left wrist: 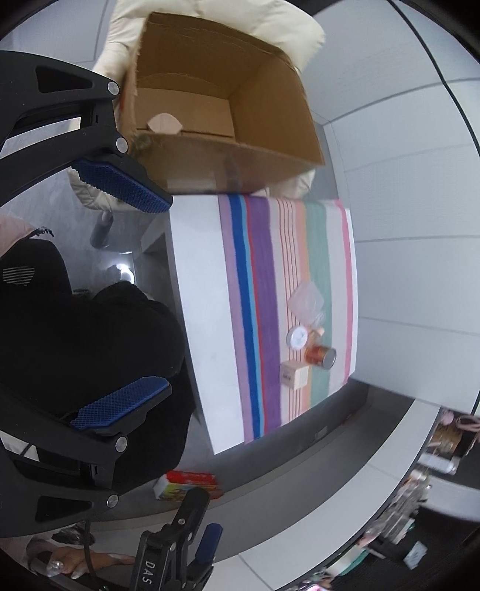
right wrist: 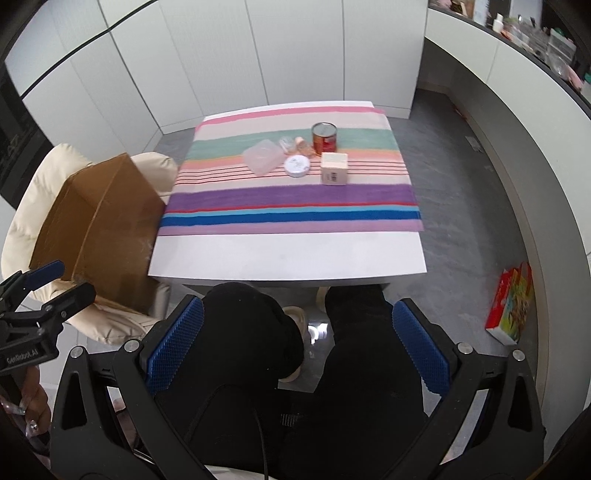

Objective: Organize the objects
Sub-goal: 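Withdraw both open tools from the box back toward the table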

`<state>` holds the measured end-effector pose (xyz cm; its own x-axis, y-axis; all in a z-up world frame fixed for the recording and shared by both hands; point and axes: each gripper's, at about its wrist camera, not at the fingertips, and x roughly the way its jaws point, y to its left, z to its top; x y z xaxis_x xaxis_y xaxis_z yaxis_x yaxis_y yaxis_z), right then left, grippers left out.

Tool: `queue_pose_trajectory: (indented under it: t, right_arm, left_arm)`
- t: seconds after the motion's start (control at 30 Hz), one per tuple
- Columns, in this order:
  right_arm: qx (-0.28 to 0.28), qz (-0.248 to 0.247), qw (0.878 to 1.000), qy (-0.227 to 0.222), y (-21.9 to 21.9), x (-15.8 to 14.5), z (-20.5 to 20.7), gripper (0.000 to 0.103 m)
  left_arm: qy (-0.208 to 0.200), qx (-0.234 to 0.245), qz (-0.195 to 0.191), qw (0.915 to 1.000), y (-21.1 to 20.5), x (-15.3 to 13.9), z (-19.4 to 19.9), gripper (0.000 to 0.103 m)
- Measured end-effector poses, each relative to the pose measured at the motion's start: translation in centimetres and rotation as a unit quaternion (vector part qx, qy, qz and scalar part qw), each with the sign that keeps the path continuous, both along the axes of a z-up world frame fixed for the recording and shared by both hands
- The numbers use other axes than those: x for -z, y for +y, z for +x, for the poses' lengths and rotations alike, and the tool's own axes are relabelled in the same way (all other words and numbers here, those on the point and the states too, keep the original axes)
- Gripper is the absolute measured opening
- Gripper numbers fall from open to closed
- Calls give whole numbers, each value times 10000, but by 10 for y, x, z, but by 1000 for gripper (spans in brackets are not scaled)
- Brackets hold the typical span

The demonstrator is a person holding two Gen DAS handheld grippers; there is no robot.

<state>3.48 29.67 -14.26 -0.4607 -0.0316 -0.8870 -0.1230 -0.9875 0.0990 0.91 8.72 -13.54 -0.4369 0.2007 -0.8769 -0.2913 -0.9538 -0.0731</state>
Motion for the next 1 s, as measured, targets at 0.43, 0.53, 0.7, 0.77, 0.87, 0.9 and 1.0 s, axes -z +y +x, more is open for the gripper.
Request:
queue_pose_trajectory:
  t: [0.43, 0.53, 0.7, 0.77, 0.87, 0.9, 1.0]
  right_arm:
    - [140, -15, 9999, -43, 27, 18, -13, 103]
    - [203, -50, 9998, -32, 35, 23, -23, 103]
    - [240, 13, 9997, -76, 45, 34, -44, 103]
    - [242, 33, 9996, -121, 49, 38, -54, 103]
    - [258, 50, 9995, -165, 56, 46, -68, 103]
    - [271, 56, 9995, -181, 59, 49, -74, 103]
    - [310, 52, 9993, -226, 68, 58, -92, 103]
  left_arm:
    - [-202, 88, -112, 9997, 20, 13, -17, 92]
    - [-141, 168, -172, 9996, 27, 11, -30, 92]
    - [38, 449, -240, 9987, 52, 8, -57, 92]
    - [4, 545, -252, 9982, 61, 10, -68, 92]
    - [-189, 746, -246, 9967, 73, 20, -87, 92]
    - [-264, 815, -268, 9960, 77, 25, -94, 92]
    - [-399, 909, -357, 9944, 88, 40, -113, 92]
